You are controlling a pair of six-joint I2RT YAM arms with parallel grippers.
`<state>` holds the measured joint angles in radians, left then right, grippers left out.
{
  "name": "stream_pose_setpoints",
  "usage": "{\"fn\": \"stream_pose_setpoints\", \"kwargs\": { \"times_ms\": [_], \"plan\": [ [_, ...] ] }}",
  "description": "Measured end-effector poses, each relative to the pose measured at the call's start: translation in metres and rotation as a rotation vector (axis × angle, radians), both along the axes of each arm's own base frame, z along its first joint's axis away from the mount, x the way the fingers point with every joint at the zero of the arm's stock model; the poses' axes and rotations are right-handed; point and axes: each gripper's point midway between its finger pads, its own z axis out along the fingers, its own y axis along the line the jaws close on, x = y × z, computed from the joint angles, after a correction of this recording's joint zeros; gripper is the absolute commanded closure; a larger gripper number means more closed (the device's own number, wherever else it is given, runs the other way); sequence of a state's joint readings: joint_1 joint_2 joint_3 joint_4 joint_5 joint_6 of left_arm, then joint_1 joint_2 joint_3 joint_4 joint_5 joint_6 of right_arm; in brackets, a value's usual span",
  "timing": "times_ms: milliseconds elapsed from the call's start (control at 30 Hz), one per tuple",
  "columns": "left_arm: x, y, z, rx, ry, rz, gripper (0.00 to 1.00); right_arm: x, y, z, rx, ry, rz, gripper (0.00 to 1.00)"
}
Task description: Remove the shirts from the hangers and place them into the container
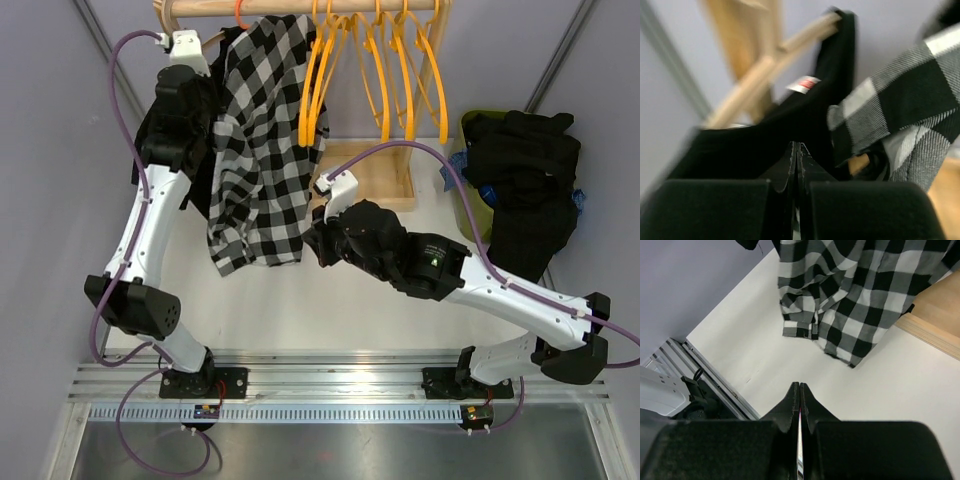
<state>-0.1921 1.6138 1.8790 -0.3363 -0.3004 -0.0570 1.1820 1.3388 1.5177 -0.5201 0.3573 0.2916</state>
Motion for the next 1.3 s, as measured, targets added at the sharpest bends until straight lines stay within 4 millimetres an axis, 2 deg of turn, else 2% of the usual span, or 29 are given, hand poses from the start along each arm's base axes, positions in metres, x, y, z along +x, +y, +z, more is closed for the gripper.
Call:
{"fn": "stream_pose_setpoints", "kwargs": {
  "times_ms": [100, 133, 167, 233, 333, 467, 600, 700, 867, 967, 1067, 1200, 1300],
  "plan": [
    [0.003, -0.032, -0.013, -0.025, 0.039, -0.124, 1.00, 0.000, -0.001, -0.003, -0.004, 0.006, -0.001, 1.00],
    [0.000, -0.050, -0.014, -0.026, 0.044, -0.181, 1.00, 0.000, 0.000, -0.003, -0.003, 0.007, -0.001, 1.00],
    [-0.003, -0.064, -0.012, -0.028, 0.040, -0.225, 1.00, 0.000, 0.000, -0.003, -0.003, 0.007, -0.002, 1.00],
    [-0.014, -0.107, -0.005, -0.038, 0.020, -0.357, 1.00, 0.000, 0.000, -0.004, -0.002, 0.010, -0.003, 1.00],
    [-0.031, -0.156, 0.005, -0.078, -0.011, -0.528, 1.00, 0.000, 0.002, -0.006, -0.003, 0.016, -0.003, 1.00],
    [-0.039, -0.178, 0.021, -0.122, -0.039, -0.636, 1.00, 0.001, 0.004, -0.010, -0.008, 0.023, -0.006, 1.00],
    [-0.029, -0.197, 0.039, -0.167, -0.076, -0.702, 1.00, 0.001, 0.003, -0.013, -0.013, 0.028, -0.011, 1.00],
    [-0.020, -0.219, 0.039, -0.201, -0.072, -0.755, 1.00, 0.001, -0.001, -0.017, -0.020, 0.028, -0.025, 1.00],
    [-0.005, -0.259, 0.026, -0.237, -0.047, -0.825, 1.00, 0.001, -0.015, -0.007, -0.005, 0.018, -0.051, 1.00],
    [-0.005, -0.268, 0.018, -0.245, -0.024, -0.836, 1.00, -0.002, -0.025, 0.003, 0.012, 0.009, -0.060, 1.00],
    [-0.011, -0.266, 0.011, -0.241, -0.008, -0.833, 1.00, -0.006, -0.034, 0.012, 0.030, -0.001, -0.058, 1.00],
    [-0.034, -0.245, 0.004, -0.222, 0.018, -0.784, 1.00, -0.010, -0.039, 0.022, 0.043, -0.022, -0.035, 1.00],
    [-0.069, -0.216, 0.006, -0.212, 0.019, -0.726, 1.00, -0.014, -0.036, 0.033, 0.052, -0.039, 0.007, 0.93]
  ]
}}
